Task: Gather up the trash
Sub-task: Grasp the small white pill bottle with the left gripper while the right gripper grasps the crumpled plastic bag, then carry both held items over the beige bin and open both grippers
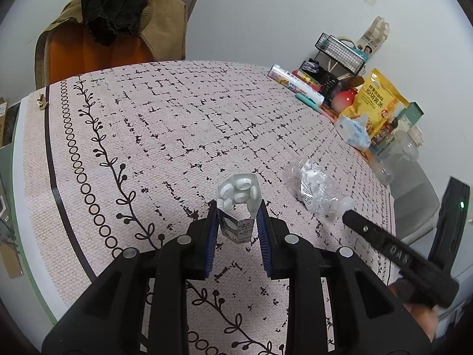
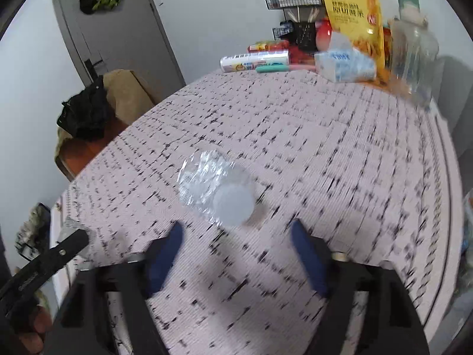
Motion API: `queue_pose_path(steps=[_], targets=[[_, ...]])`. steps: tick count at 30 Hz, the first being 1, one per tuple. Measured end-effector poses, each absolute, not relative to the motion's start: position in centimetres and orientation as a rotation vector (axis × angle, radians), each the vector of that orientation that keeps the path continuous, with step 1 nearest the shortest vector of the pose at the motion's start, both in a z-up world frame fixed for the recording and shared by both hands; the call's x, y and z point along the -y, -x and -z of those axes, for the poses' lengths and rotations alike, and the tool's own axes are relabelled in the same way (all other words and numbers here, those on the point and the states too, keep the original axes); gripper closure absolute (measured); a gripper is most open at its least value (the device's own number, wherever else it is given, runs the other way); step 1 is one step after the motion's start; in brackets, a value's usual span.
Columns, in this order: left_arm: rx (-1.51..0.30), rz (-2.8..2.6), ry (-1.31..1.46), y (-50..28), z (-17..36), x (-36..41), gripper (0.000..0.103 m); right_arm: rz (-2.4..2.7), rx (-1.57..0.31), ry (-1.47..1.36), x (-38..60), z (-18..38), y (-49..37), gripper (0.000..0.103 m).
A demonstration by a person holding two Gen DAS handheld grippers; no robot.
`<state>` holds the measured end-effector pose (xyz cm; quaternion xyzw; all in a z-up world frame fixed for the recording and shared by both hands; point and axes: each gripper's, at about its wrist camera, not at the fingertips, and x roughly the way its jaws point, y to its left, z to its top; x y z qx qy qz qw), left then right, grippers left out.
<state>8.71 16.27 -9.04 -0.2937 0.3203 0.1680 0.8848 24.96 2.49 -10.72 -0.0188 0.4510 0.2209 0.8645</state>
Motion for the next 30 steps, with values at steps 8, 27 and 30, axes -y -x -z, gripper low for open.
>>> queue_pose_path(steps=[8,27,30], targets=[[-0.665,-0.367,0.614,-8.3,9.0,-17.1,0.078,-0.498,-1.019,0.024,-4.0,11.5,-28.2,0.039],[-0.659,-0.273,0.572,-9.9,7.3,-13.2,0.078,-0.579,-0.906,-0.080,2.5,7.0,-23.7,0.072],[-0.660,-0.239,0.558,-10.6,6.9,-11.8,0.078,-0.562,-0.882,-0.110,4.9,5.9,-22.9,0.072]])
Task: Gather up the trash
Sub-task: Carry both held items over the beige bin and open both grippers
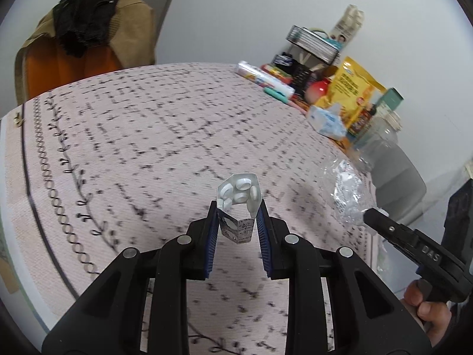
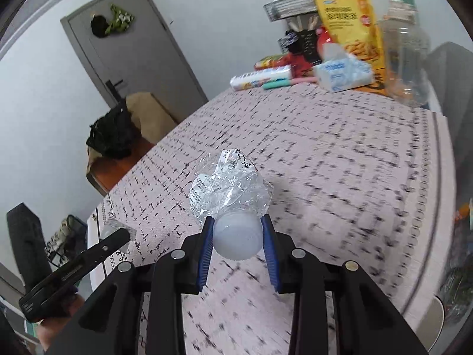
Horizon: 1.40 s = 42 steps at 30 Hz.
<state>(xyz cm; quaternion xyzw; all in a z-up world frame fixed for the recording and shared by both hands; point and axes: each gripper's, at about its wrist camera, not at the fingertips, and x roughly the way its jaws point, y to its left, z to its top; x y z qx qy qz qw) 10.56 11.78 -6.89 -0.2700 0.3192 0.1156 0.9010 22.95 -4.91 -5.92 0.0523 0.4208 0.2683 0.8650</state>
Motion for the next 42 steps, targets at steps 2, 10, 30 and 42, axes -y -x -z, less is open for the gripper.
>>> queue_pose_path(steps=[2,10,30,42], targets=[[-0.661,-0.216,0.550,-11.0,6.6,-10.8,0.078,-0.542,-0.869,-0.129,6.9,5.2,-22.4,0.071],[-0.669,-0.098,0.491,-13.4,5.1,-5.8,0.078,-0.460,-0.826,-0.203,14.5,3.8,-20.2,0.071],[-0.799,0.199,0.353,-19.3,7.1,9.8,0.078,-0.093,-0.823,-0.323,33.9,6.7,-13.8,0.071],[-0.904,0.305,0.260,-20.6,10.0,17.6,0.078,0.113,-0.986,-0.422,42.1,16.9,-12.6,0.071]])
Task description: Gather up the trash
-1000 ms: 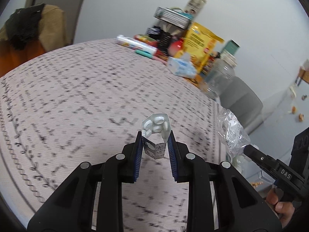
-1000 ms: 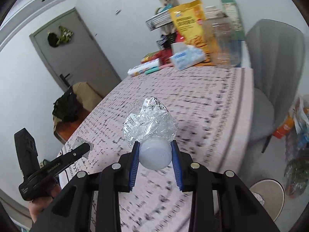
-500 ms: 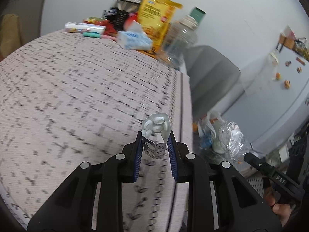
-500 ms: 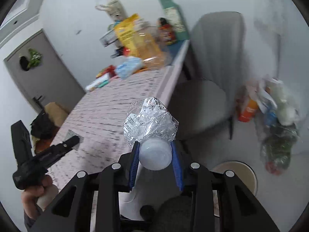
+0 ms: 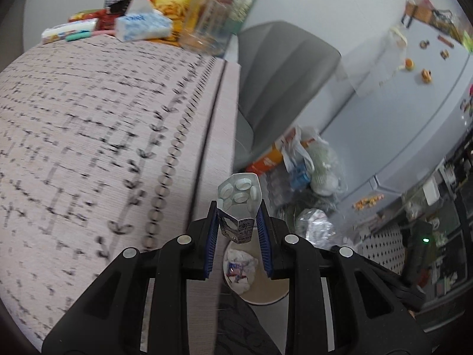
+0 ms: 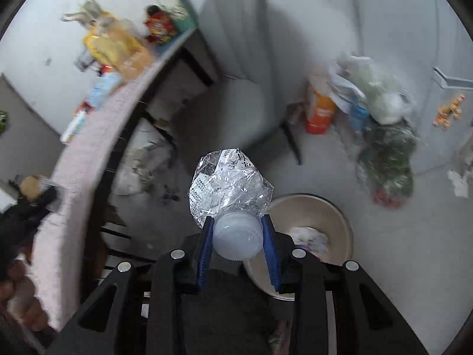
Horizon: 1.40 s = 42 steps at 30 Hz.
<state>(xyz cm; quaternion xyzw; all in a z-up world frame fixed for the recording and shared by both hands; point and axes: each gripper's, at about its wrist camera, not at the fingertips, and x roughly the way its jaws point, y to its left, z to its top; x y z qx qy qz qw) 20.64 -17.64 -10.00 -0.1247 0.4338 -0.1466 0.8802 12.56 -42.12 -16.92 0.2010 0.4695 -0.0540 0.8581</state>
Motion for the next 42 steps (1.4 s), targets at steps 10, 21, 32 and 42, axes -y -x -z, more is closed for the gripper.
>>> queue_pose_path(steps=[10,21,32,42], targets=[[-0.976,0.376,0.174,-21.3,12.1,23.5,0.078,0.221,-1.050,-0.448,46.1,22.4,-11.7,0.021],[-1.069,0.478,0.119,-21.5,14.5,29.6,0.075,0.281,-0.952,-0.521,50.6,19.2,-8.5,0.021],[-1.036,0.512,0.150,-21.6,13.8,31.0,0.010,0.278,-0.884,-0.552,51.9,16.3,-6.8,0.021],[-0.971,0.430,0.202,-21.3,11.5,26.2,0.006,0.231,-0.881,-0.525,49.2,15.3,-7.4,0.013]])
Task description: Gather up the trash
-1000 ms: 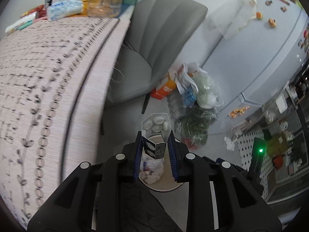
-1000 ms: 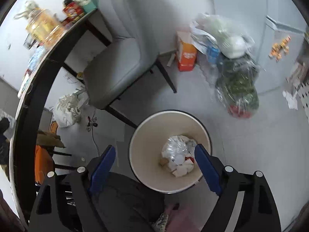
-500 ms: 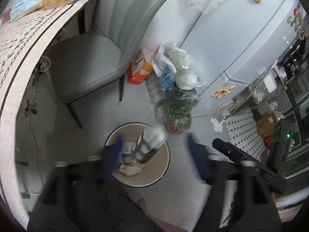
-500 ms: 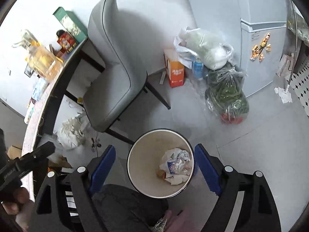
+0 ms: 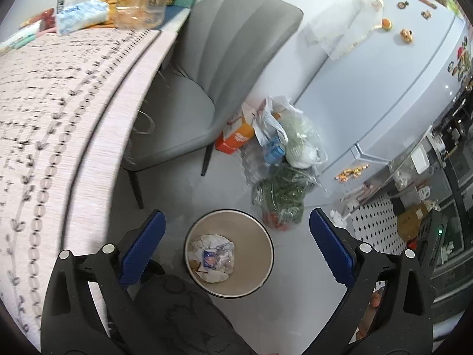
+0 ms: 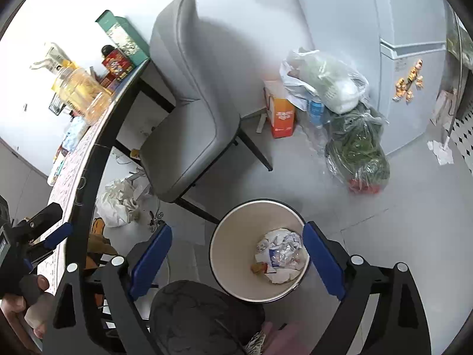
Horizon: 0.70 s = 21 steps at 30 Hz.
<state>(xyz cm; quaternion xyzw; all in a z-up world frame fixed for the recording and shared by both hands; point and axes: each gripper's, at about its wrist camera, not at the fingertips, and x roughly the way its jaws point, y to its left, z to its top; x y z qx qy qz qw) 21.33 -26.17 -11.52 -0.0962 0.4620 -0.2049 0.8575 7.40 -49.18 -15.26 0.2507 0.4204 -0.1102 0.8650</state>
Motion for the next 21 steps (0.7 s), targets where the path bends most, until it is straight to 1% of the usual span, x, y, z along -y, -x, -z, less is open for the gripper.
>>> queue_pose_path(steps=[7,21], targets=[[-0.913,0.383,0.209,-20.1,9.3,23.2,0.006,0.189,-0.869,-0.492,46.7,12.9,-7.9,0.008],[-0.779,0.296,0.245,-15.5,4.0,15.7,0.006,0.082,-0.837,-0.368,38.6,6.3,-8.1,0.008]])
